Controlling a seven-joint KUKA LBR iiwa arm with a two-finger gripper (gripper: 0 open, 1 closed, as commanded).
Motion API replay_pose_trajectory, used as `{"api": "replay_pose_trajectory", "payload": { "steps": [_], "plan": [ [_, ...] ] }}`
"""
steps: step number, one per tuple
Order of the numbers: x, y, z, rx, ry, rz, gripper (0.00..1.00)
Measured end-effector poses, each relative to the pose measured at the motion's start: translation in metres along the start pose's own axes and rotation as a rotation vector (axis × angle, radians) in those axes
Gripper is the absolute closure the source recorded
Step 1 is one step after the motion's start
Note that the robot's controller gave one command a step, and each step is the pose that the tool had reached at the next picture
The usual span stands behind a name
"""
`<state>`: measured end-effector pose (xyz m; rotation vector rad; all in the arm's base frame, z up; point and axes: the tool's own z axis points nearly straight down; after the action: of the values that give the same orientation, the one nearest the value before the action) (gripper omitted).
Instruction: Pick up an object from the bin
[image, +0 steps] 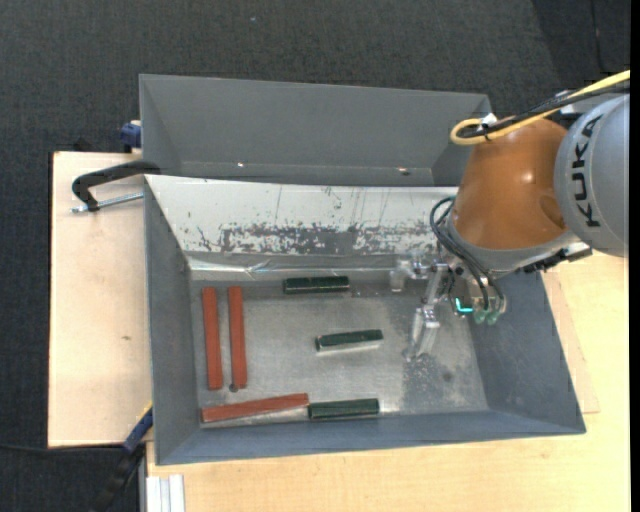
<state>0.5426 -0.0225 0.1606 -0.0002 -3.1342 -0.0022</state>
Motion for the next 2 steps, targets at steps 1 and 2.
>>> {"api": "replay_pose_trajectory", "payload": {
  "steps": [1,2],
  "plan": [
    [-0.001,0.0,-0.003,0.0,-0.005,0.0,0.0],
    [0.011,-0.031,-0.073,0.003,-0.013,-0.062,0.0]
  ]
}}
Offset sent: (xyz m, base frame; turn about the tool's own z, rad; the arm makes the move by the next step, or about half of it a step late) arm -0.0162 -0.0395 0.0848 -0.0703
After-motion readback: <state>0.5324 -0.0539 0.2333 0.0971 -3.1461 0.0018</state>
